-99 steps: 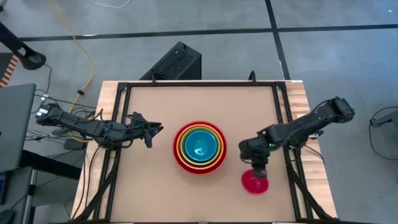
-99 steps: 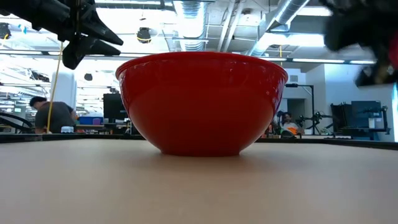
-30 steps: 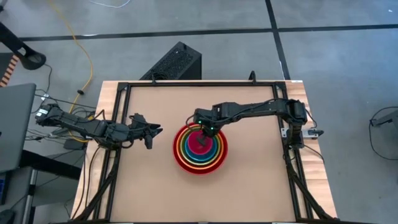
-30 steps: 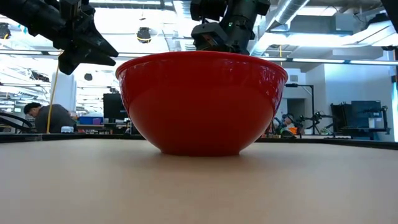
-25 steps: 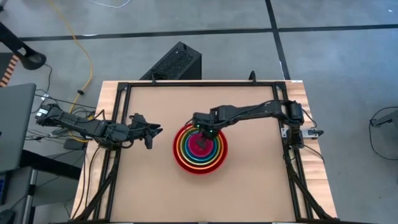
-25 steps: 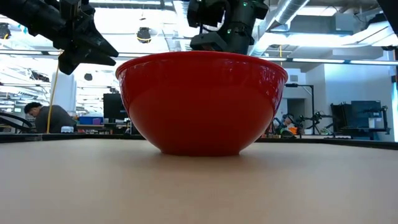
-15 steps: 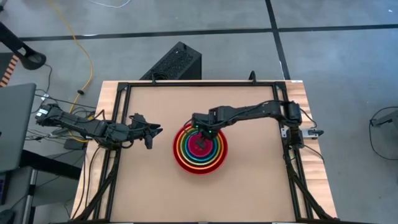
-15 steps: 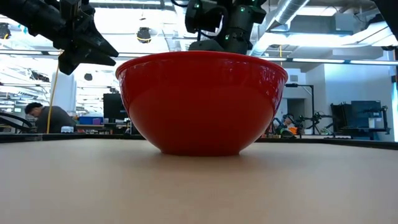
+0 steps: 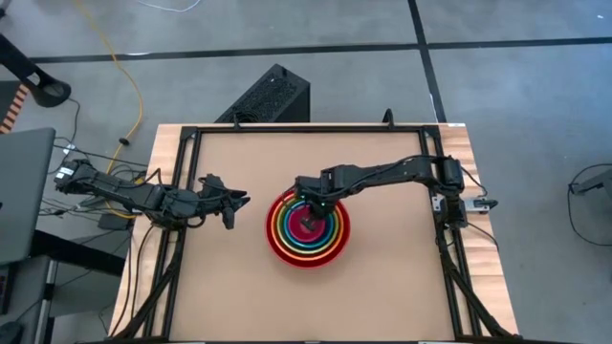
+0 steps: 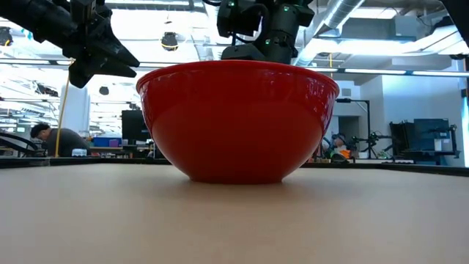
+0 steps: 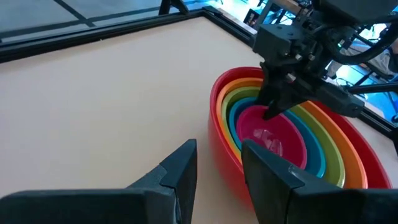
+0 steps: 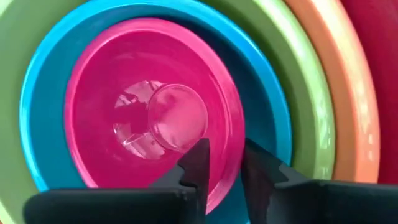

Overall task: Nest bowls inside each other
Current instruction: Stack the pink bowl on top of the blue bowl, then return to Home Position

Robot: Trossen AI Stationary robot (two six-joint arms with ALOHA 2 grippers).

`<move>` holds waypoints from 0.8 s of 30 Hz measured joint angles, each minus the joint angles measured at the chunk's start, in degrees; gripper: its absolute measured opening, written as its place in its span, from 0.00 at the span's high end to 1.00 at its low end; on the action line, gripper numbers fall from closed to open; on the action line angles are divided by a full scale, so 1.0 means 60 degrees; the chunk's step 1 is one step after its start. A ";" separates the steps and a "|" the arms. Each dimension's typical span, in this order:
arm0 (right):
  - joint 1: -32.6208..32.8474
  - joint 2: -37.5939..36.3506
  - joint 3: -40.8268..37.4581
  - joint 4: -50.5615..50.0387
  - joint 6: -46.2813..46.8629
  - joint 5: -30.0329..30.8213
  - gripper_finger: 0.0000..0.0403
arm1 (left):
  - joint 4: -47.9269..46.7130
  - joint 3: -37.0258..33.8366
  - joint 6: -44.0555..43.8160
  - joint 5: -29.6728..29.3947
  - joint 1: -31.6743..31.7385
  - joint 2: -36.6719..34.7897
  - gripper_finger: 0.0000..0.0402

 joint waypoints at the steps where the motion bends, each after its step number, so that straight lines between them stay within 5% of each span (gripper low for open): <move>1: 0.0000 0.0000 0.0000 -0.0004 0.0000 0.0000 0.75 | 0.0000 0.0000 0.0002 0.0000 -0.0004 0.0000 0.72; 18: 0.0160 -0.0029 0.2761 -0.2703 -0.1292 0.0013 0.67 | 0.0066 0.0000 0.0020 0.0071 -0.0004 -0.0004 0.72; 24: 0.0610 -0.1110 0.3526 -0.3678 -0.2416 0.0478 0.67 | 0.0793 0.0000 0.0233 0.0074 0.0000 -0.0110 0.72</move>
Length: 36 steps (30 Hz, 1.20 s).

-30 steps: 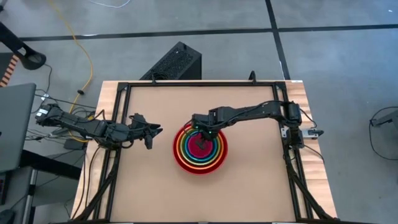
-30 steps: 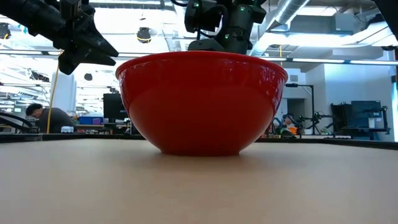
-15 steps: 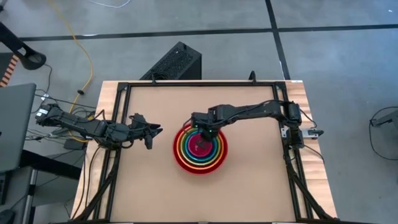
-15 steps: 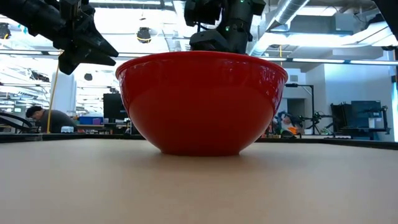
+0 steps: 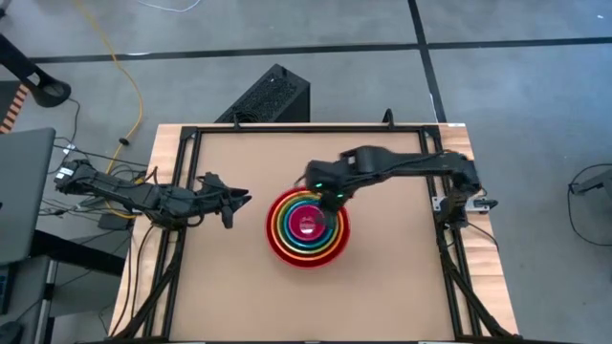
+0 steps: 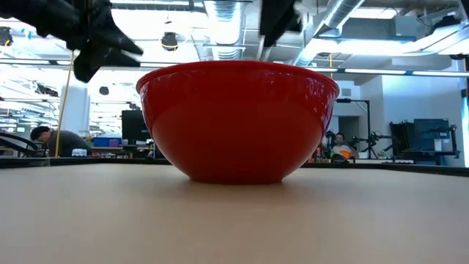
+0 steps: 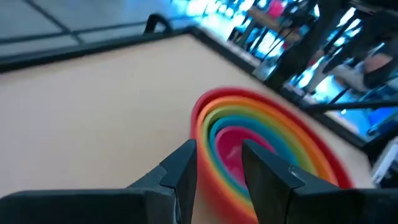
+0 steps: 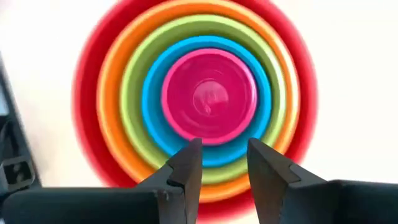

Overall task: Nest bowls inside each other
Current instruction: Return to Home Position

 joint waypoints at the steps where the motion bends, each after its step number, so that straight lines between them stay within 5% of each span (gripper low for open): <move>1: 0.0051 -0.0287 0.0000 -0.0138 -0.0199 0.0055 0.67 | 0.0219 0.0000 0.0160 0.0011 0.0000 -0.0056 0.72; 7: 0.0579 -0.2361 -0.0851 0.0578 -0.1902 0.0147 0.67 | 0.1305 0.0004 0.1048 0.0024 -0.0004 -0.0563 0.72; 13: 0.1089 -0.5035 -0.4127 0.3715 -0.2399 0.0020 0.67 | 0.2266 0.0004 0.2155 0.0567 -0.0004 -0.1355 0.72; 23: 0.0438 -0.9762 -1.0474 0.9092 -0.1571 0.0025 0.67 | 0.2184 0.0004 0.3683 0.0561 -0.0004 -0.2171 0.72; 36: -0.0654 -1.4149 -1.5178 1.1668 0.0120 -0.0325 0.67 | 0.2439 -0.1412 0.2482 0.0596 0.0004 -0.2171 0.72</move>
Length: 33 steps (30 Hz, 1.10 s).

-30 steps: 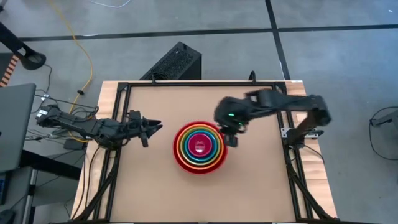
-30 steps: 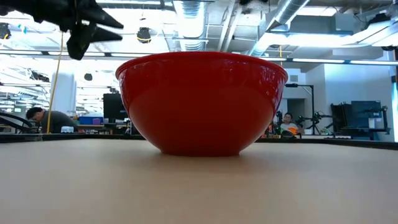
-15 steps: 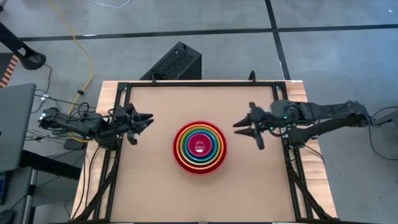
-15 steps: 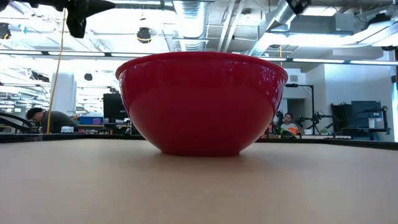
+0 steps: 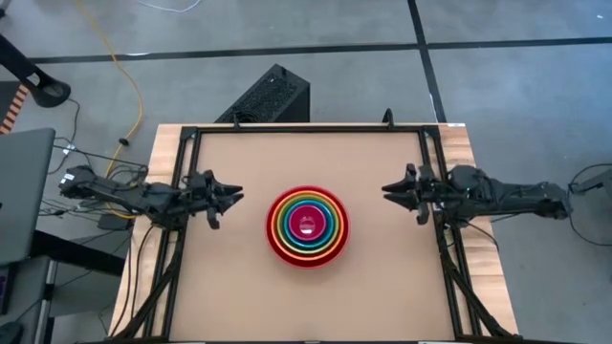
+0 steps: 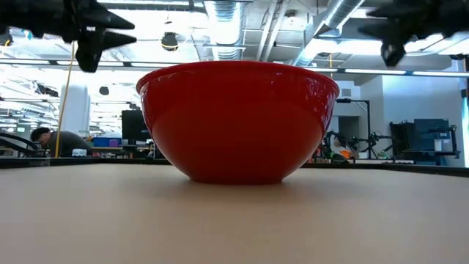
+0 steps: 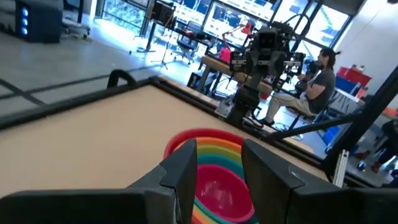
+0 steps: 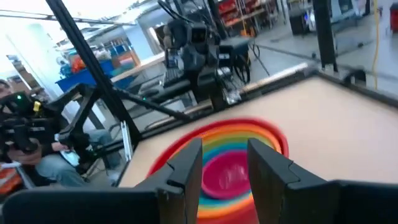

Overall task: Nest bowls inside each other
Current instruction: Return to Home Position

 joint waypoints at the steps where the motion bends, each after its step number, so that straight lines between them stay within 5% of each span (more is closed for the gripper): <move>1: -0.0040 -0.0284 -0.0287 0.0035 0.0125 -0.0018 0.67 | 0.0231 -0.0195 -0.0125 -0.0002 0.0000 0.0000 0.72; 13: -0.0360 -0.3242 -0.2740 0.0724 0.1049 -0.0138 0.68 | 0.2673 -0.1874 -0.1448 -0.0062 0.0000 0.0000 0.72; 23: -0.0353 -0.3166 -0.3382 0.0928 0.0600 -0.0696 0.71 | 0.2539 -0.1874 -0.1602 0.0012 0.0004 0.0007 0.72; 33: -0.0349 -0.3029 -0.3386 0.0798 -0.0508 -0.0622 0.71 | 0.1392 -0.1874 -0.2221 0.1379 0.0004 0.0033 0.74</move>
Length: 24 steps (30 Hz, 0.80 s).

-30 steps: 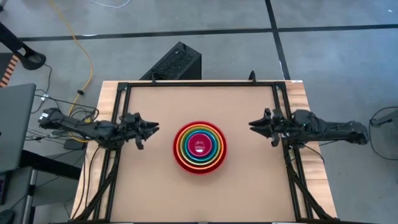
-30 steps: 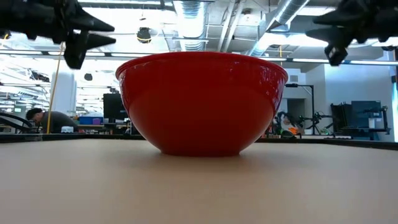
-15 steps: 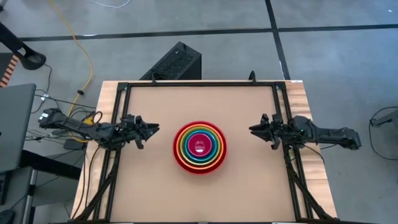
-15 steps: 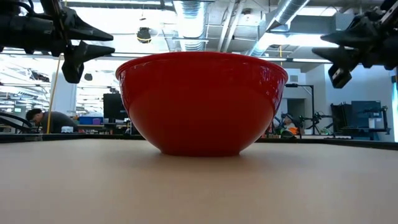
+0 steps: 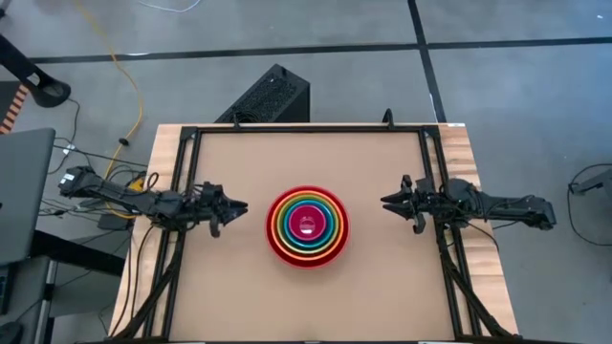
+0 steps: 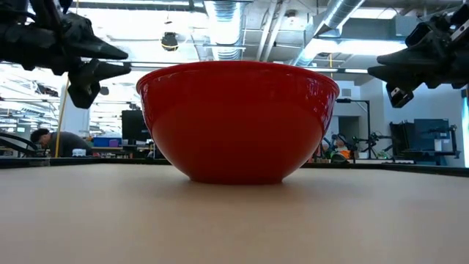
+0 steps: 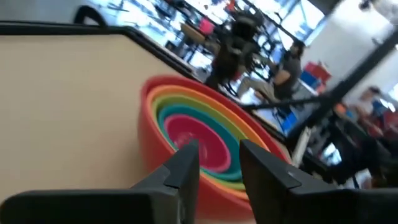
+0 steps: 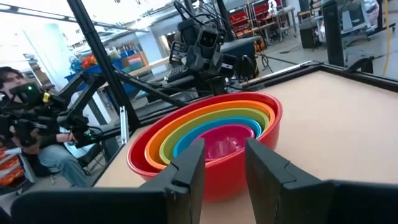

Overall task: Nest bowls inside each other
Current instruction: Return to Home Position

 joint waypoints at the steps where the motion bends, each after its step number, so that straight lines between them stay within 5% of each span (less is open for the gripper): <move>1: 0.0000 -0.0002 0.0000 0.0002 -0.0002 -0.0001 0.71 | -0.0031 0.0000 0.0129 0.0214 0.0000 -0.0004 0.76; 9: 0.0000 0.0002 -0.0007 0.0007 -0.0024 -0.0004 0.71 | -0.0623 0.0004 0.1808 0.1954 -0.0002 -0.0007 0.98; 19: 0.0000 0.0002 -0.0011 0.0005 -0.0023 -0.0007 0.71 | -0.4399 0.0011 0.1722 0.1474 0.0000 -0.0006 0.95; 24: 0.0000 0.0002 -0.0015 0.0005 -0.0021 -0.0015 0.71 | -0.4615 0.0084 0.1713 0.1484 0.0000 0.0129 0.95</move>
